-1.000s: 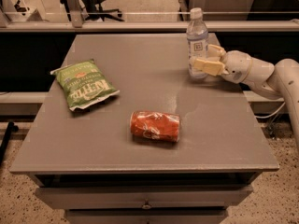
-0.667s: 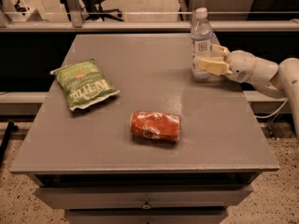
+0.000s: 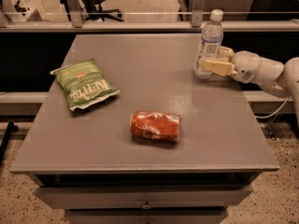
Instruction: Place blue plastic bottle upright
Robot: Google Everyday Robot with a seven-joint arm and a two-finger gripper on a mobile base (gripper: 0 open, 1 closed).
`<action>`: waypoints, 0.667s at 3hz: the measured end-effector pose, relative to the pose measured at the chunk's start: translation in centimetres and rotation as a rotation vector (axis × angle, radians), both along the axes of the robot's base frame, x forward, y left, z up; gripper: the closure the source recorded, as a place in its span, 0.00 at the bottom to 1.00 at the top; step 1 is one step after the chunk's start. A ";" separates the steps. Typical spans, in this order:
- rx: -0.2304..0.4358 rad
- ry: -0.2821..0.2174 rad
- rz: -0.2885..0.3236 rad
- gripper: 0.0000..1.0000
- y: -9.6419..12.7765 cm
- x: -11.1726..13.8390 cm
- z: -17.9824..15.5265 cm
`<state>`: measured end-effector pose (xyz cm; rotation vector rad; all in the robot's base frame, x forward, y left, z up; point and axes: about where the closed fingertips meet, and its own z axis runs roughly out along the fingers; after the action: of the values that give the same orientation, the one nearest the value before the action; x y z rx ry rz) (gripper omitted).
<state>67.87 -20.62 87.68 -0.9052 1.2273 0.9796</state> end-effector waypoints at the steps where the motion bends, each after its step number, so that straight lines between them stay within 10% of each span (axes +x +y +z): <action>1: 0.000 0.000 0.000 0.58 0.0 0.0 0.3; 2: 0.000 0.000 0.000 0.35 0.0 0.0 0.4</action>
Offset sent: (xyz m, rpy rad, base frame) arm -0.0024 -0.0308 -0.0155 -0.0869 0.0479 -0.0162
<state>67.87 -20.63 88.09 -0.9054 1.2277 0.9796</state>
